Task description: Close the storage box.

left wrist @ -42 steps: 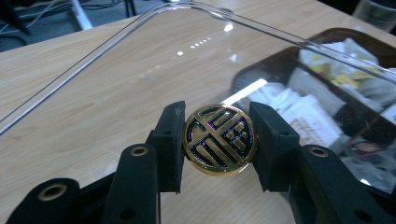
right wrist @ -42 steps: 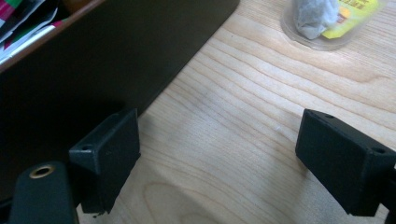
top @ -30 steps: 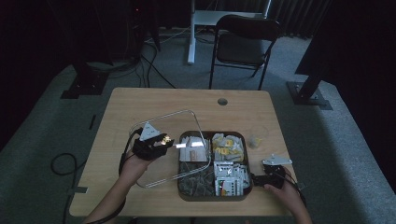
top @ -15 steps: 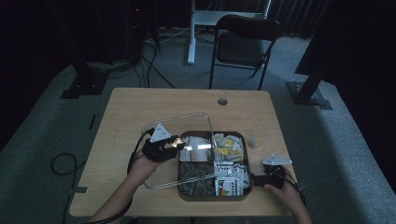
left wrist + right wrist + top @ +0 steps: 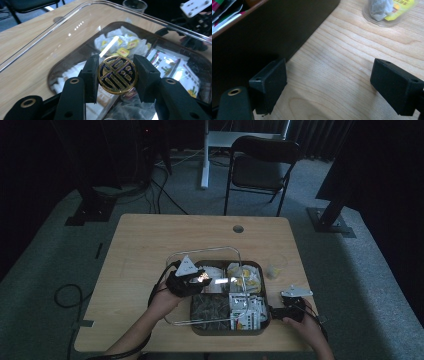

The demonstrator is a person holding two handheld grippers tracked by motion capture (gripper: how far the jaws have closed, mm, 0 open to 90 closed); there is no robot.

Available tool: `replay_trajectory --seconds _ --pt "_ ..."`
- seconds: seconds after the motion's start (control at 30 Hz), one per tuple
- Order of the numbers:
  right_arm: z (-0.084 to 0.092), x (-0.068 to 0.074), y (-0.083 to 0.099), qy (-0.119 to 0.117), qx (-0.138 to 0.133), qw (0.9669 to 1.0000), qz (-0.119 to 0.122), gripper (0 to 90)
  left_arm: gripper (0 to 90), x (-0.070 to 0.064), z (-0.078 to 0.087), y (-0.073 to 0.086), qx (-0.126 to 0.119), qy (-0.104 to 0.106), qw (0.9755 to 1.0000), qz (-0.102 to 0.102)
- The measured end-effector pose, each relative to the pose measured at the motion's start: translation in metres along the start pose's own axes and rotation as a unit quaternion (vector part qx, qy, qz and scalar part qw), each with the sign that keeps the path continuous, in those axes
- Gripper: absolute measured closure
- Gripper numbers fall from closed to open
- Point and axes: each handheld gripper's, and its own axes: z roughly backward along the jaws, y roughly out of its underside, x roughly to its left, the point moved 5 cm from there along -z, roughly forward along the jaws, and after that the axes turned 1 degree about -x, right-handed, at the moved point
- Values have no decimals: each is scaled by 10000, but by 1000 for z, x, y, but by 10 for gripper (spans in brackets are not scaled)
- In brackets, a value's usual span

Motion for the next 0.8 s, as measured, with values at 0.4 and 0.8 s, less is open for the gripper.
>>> replay_trajectory --seconds 0.4,0.8 --pt "0 0 0 -4 -12 10000 10 131 586 -13 -24 -4 79 236 9996 -92" --pt "0 0 0 -13 -4 10000 -3 130 586 -27 -47 -13 128 324 9993 -128"
